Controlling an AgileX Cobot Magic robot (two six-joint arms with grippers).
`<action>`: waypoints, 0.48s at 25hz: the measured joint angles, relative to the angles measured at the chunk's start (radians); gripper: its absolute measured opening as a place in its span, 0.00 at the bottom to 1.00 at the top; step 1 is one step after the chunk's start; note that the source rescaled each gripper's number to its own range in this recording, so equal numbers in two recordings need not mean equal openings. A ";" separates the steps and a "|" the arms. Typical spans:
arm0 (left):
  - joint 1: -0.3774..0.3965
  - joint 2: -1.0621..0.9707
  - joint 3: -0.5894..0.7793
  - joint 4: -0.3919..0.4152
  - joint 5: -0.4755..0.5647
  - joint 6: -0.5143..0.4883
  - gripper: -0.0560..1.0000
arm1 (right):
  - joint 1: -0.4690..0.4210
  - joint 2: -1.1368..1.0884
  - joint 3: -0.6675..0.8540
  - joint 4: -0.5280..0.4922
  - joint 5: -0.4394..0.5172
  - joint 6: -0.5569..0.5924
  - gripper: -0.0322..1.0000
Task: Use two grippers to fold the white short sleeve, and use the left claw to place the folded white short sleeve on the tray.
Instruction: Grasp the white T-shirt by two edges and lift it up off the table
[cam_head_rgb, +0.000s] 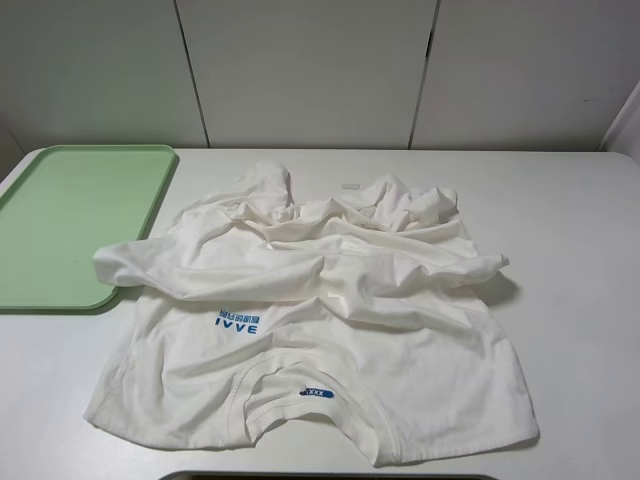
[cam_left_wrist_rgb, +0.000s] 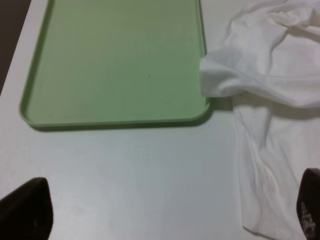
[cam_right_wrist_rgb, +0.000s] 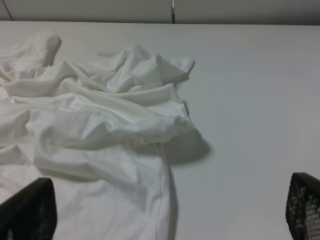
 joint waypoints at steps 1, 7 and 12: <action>0.000 0.000 0.000 0.000 0.000 0.000 0.98 | 0.000 0.000 0.000 0.000 0.000 0.000 1.00; 0.000 0.000 0.000 0.000 0.000 0.000 0.98 | 0.000 0.000 0.000 0.000 0.000 0.000 1.00; 0.000 0.000 0.000 0.000 0.000 0.000 0.98 | 0.000 0.000 0.000 0.000 0.000 0.000 1.00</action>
